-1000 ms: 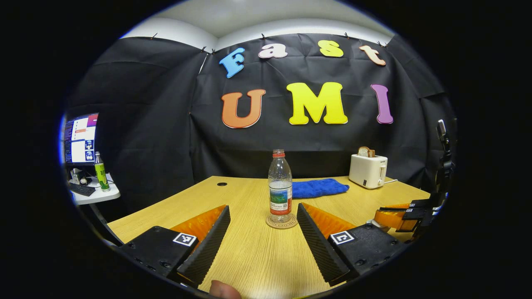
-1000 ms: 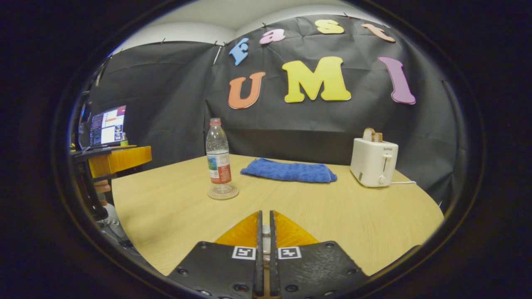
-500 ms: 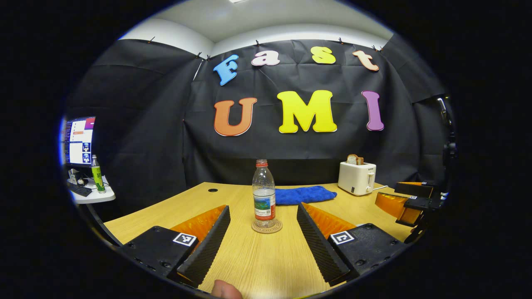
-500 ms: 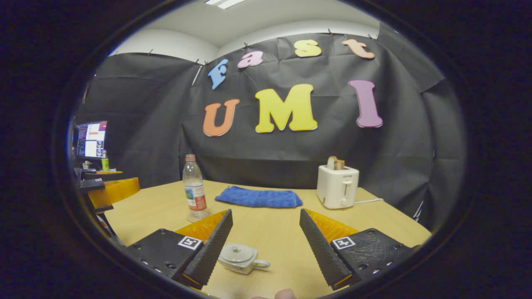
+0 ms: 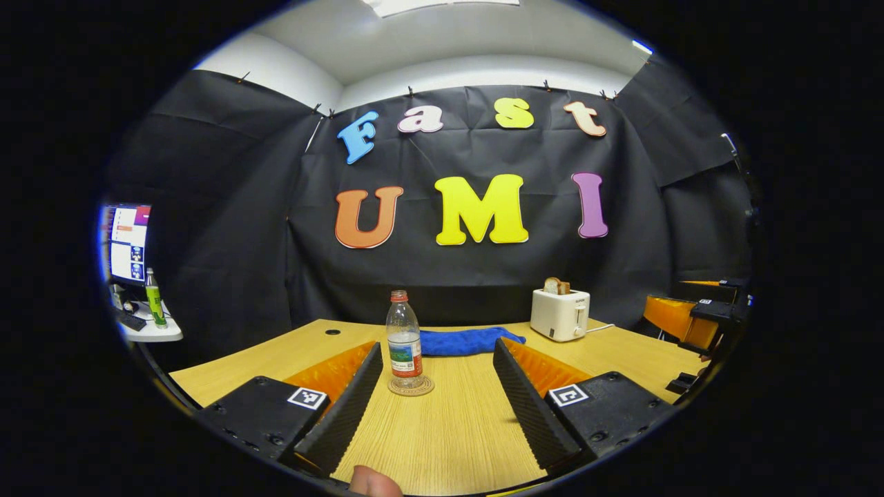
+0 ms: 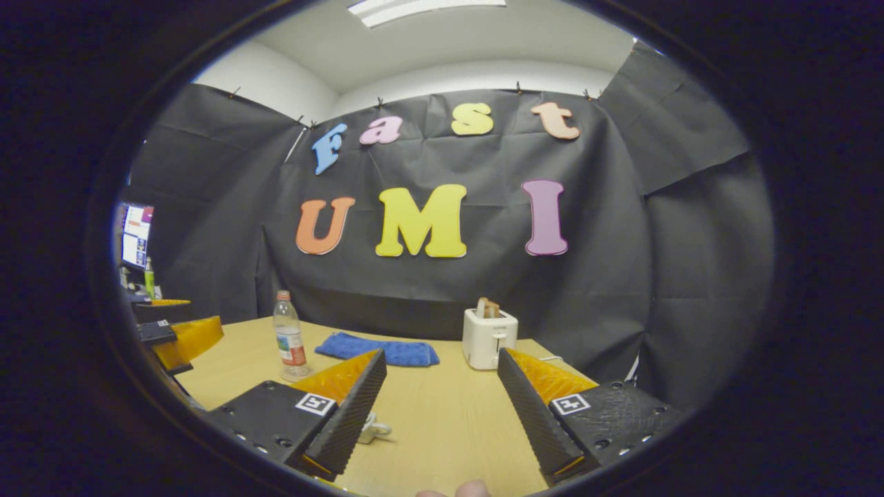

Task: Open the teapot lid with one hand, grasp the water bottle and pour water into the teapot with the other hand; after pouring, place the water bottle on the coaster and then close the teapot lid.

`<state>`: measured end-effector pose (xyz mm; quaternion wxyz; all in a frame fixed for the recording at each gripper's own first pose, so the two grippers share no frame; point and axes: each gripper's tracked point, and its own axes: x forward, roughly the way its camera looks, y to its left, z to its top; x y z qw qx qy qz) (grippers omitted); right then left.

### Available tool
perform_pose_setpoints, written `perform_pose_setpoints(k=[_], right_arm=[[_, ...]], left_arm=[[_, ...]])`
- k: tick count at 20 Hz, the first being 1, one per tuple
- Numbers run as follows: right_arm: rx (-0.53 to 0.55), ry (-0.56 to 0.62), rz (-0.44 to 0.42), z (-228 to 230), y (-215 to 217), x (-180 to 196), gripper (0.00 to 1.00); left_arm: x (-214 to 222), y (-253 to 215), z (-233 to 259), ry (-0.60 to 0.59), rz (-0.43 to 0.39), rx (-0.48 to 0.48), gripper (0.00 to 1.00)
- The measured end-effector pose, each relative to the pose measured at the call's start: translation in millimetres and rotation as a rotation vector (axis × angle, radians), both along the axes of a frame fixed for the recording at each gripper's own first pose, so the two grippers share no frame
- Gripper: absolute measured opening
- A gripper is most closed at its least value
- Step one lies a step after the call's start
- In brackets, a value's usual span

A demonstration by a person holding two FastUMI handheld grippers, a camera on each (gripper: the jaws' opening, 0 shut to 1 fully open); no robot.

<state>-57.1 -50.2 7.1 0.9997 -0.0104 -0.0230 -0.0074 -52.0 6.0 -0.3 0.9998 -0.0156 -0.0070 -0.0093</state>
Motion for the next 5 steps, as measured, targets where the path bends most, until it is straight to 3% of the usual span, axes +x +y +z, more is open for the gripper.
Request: perform_pose_setpoints(k=[5], right_arm=[[0.011, -0.002, -0.007, 5.2, 6.9, -11.3, 0.98]], left_arm=[[-8.9, -3.5, 12.8, -0.034, 0.0, 0.025, 1.0]])
